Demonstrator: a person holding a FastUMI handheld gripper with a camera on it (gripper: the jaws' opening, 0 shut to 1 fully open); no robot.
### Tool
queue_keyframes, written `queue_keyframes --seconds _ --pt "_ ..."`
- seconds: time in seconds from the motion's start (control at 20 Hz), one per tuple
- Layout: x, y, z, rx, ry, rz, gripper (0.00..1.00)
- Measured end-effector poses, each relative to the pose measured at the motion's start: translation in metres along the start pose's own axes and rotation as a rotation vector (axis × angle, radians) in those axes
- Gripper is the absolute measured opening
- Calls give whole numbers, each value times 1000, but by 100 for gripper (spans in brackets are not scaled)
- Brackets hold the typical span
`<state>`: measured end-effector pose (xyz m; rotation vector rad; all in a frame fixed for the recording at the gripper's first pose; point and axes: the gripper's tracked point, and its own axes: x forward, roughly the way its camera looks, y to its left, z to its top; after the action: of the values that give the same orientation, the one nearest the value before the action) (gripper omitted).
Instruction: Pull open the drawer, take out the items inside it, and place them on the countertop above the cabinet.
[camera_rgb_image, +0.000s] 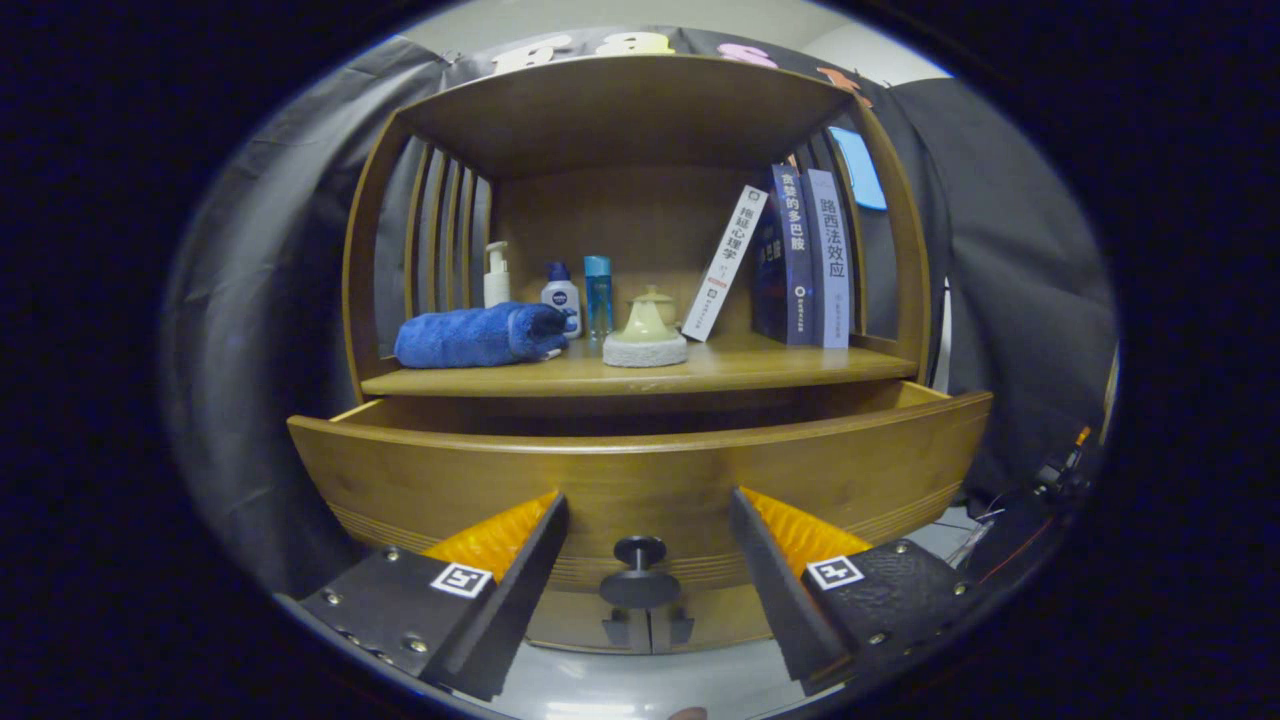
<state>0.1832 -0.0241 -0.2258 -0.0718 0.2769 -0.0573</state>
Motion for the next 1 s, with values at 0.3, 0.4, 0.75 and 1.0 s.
queue_keyframes --seconds 0.3,0.4,0.75,1.0 --pt "19 1 4 -10 13 -4 99" --pt "25 2 3 -16 14 -5 99" --pt "45 5 6 -21 -7 -13 99" --pt "53 7 5 -45 -6 -19 99"
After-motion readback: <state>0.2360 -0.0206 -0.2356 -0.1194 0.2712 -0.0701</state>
